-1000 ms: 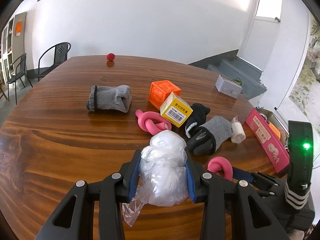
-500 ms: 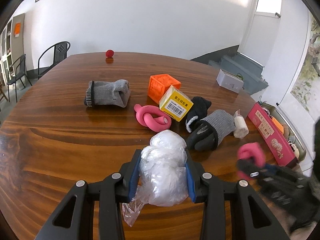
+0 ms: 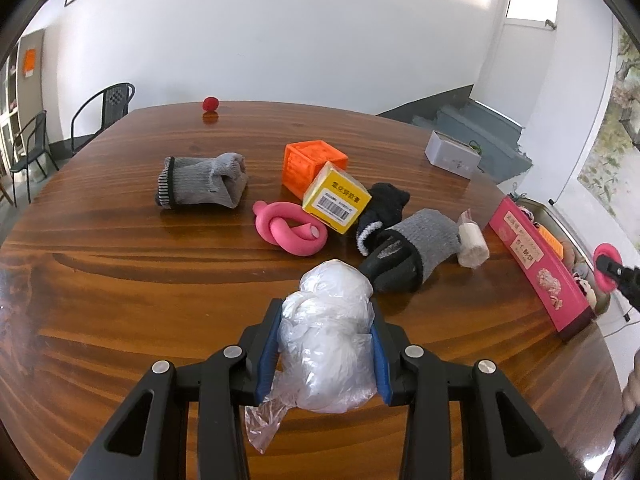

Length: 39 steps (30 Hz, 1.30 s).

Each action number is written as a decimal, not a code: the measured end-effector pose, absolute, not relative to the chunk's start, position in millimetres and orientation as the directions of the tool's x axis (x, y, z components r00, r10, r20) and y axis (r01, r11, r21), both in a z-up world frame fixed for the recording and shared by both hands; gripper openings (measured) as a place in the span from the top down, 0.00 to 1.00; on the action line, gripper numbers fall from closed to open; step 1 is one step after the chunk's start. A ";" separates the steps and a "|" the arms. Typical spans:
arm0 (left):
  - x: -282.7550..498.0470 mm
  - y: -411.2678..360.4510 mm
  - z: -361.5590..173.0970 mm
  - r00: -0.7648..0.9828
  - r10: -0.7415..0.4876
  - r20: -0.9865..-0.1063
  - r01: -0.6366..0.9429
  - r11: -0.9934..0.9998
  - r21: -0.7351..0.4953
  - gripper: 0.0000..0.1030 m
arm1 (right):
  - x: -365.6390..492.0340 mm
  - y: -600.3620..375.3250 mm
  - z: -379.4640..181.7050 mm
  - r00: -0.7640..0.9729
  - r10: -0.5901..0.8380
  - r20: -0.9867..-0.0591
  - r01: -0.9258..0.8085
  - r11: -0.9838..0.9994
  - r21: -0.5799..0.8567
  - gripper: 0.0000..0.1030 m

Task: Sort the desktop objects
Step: 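Carry the pink knot into the tin box and open the right gripper while the left carries the bag, then open the left gripper over the tin box to drop the white bag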

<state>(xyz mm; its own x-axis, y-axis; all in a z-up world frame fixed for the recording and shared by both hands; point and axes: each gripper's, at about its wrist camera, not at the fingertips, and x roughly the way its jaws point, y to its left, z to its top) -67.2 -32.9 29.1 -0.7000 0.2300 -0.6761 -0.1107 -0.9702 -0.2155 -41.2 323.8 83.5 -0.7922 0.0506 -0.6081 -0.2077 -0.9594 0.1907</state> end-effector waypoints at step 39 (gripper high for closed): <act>-103.0 236.8 96.1 -0.572 0.530 -0.626 -0.559 -0.810 -0.176 0.61 | -96.6 466.0 98.0 -0.860 0.038 -0.508 -0.280 -0.869 0.408 0.32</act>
<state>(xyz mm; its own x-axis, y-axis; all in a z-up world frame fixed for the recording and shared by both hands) -103.0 236.8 96.1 -0.5716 0.5303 -0.6261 -0.5593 -0.8101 -0.1756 -96.6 466.0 98.0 -0.8605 0.0385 -0.5081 -0.2797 -0.8691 0.4079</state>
